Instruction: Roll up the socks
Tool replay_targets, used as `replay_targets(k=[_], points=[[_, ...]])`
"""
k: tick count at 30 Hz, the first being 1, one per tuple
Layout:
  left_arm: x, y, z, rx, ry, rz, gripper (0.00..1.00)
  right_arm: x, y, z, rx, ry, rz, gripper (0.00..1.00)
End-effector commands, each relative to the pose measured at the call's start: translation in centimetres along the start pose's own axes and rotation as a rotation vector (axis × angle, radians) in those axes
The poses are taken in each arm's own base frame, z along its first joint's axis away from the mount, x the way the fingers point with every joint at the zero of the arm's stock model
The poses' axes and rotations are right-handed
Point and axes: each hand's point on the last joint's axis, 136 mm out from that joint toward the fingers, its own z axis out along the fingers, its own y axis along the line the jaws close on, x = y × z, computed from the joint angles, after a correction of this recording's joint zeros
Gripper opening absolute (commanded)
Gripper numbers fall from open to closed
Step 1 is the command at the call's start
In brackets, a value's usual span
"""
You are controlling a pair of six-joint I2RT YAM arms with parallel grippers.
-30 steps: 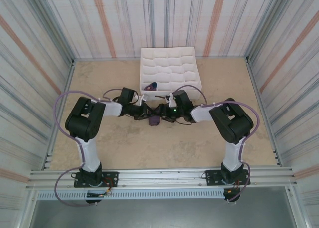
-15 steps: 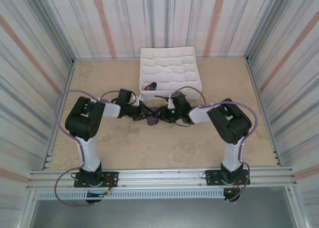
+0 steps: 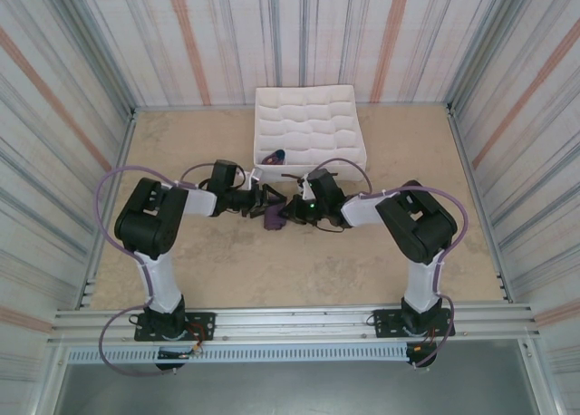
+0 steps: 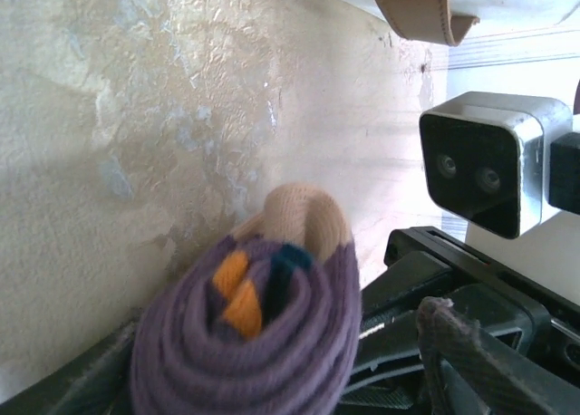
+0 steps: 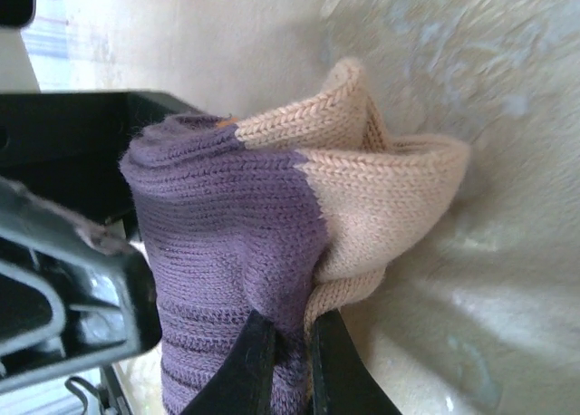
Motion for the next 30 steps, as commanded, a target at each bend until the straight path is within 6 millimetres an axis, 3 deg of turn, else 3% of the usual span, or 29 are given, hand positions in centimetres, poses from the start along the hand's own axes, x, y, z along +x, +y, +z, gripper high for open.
replay_targets(k=[1,5,16,24,30], points=[[1.3,2.4,-0.2,-0.084,0.039,-0.026,0.75,3.1,0.0,-0.7,0.007,0.119,-0.051,0.0],[1.4,2.2,-0.3,-0.076,0.048,0.015,0.76,2.6,1.1,-1.5,-0.02,0.111,-0.089,0.0],[2.2,1.7,-0.2,0.008,0.005,-0.018,0.78,1.0,1.8,-1.9,-0.006,0.051,-0.07,0.0],[2.8,1.6,0.3,0.001,0.004,-0.037,0.78,0.0,3.9,-3.0,-0.033,0.006,-0.091,0.0],[1.3,-0.6,-0.6,0.041,-0.055,-0.04,0.73,-0.3,5.2,-3.6,-0.046,0.003,-0.113,0.0]])
